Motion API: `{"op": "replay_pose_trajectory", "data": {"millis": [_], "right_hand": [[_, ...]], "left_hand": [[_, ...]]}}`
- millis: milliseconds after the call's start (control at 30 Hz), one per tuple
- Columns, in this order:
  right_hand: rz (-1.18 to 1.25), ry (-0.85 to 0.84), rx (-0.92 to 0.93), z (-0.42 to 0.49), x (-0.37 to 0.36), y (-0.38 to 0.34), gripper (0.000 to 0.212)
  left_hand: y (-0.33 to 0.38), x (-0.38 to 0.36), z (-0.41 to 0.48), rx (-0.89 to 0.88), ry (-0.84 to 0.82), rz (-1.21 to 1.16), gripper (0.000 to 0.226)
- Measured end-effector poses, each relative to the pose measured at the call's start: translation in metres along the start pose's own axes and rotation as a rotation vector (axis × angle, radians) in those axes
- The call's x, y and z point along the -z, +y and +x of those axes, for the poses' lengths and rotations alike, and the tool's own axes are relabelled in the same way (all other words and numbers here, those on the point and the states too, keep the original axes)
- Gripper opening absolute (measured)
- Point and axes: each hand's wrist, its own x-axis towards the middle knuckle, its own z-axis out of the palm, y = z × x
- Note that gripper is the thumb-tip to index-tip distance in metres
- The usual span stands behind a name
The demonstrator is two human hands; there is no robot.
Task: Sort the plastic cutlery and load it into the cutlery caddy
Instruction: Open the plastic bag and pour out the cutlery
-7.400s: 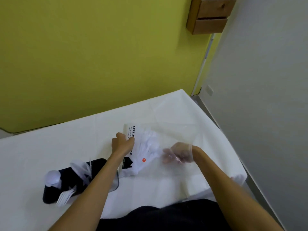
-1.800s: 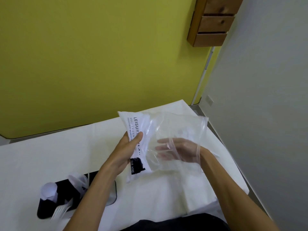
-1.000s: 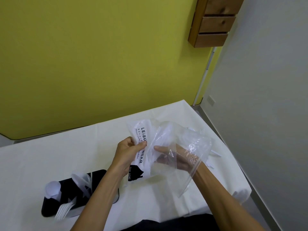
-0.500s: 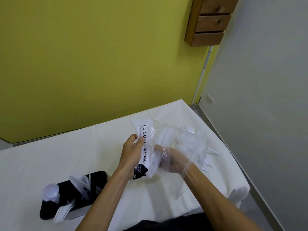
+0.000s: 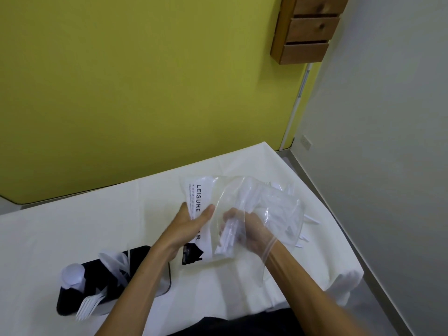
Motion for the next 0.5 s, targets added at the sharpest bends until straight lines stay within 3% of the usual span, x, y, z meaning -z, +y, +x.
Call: {"op": "replay_pose_trajectory", "data": {"millis": [100, 267, 500], "right_hand": [[-0.032, -0.014, 0.016, -0.002, -0.004, -0.004, 0.003], [-0.106, 0.048, 0.016, -0.005, 0.006, 0.001, 0.017], [-0.405, 0.25, 0.125, -0.014, 0.032, -0.012, 0.009]], "left_hand": [[-0.004, -0.002, -0.002, 0.083, -0.181, 0.018, 0.05], [0.007, 0.02, 0.007, -0.019, -0.01, 0.203, 0.02], [0.015, 0.055, 0.019, -0.035, 0.265, 0.278, 0.021]]}}
